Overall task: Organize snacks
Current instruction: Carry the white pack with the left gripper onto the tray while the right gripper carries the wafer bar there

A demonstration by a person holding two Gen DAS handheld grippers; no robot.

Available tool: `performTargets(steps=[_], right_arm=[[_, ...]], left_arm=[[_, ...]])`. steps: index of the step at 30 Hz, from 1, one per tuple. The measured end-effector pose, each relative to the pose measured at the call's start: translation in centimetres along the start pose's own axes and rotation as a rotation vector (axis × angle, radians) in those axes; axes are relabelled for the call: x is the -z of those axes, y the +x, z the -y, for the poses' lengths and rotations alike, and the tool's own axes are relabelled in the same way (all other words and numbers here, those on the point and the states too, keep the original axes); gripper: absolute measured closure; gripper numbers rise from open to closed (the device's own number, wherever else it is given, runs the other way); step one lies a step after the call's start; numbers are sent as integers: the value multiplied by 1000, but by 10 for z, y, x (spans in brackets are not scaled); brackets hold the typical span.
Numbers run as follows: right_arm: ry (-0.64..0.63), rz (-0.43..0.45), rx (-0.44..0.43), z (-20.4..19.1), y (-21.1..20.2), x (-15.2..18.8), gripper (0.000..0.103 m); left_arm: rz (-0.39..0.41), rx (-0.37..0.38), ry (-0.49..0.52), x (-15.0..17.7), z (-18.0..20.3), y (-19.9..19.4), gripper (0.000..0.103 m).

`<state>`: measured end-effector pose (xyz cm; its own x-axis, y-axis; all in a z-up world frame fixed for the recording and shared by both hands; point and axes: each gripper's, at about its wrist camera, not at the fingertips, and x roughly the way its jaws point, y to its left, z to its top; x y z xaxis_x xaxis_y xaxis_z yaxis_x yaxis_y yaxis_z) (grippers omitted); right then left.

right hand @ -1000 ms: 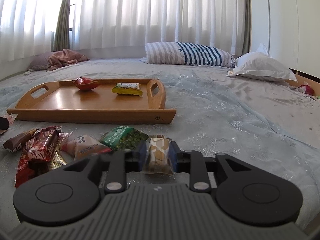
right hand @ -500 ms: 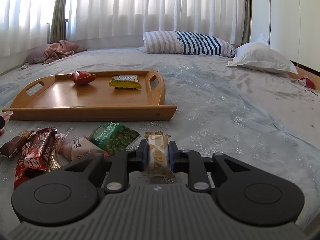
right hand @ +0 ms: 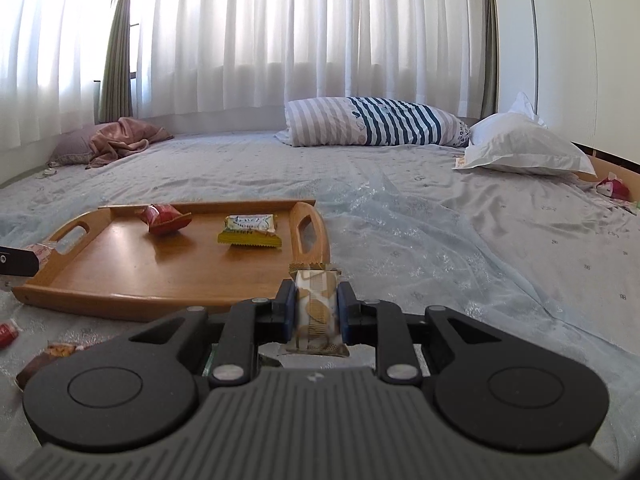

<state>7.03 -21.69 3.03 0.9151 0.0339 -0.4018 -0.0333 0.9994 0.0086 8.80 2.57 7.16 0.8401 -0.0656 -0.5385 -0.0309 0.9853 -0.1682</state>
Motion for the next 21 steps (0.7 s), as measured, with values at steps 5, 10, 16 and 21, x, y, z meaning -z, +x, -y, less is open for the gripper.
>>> performTargets(steps=[5, 10, 16, 21], right_arm=[[20, -11, -41, -5, 17, -17, 78], [37, -50, -78, -9, 41, -29, 78], [58, -88, -133, -11, 71, -42, 78], [38, -132, -160, -16, 95, -46, 78]], left_arm=[[-2, 23, 6, -18, 9, 10, 70], [-20, 26, 10, -31, 16, 27, 70], [-79, 29, -25, -43, 16, 63, 70], [-105, 1, 16, -45, 23, 92, 70]])
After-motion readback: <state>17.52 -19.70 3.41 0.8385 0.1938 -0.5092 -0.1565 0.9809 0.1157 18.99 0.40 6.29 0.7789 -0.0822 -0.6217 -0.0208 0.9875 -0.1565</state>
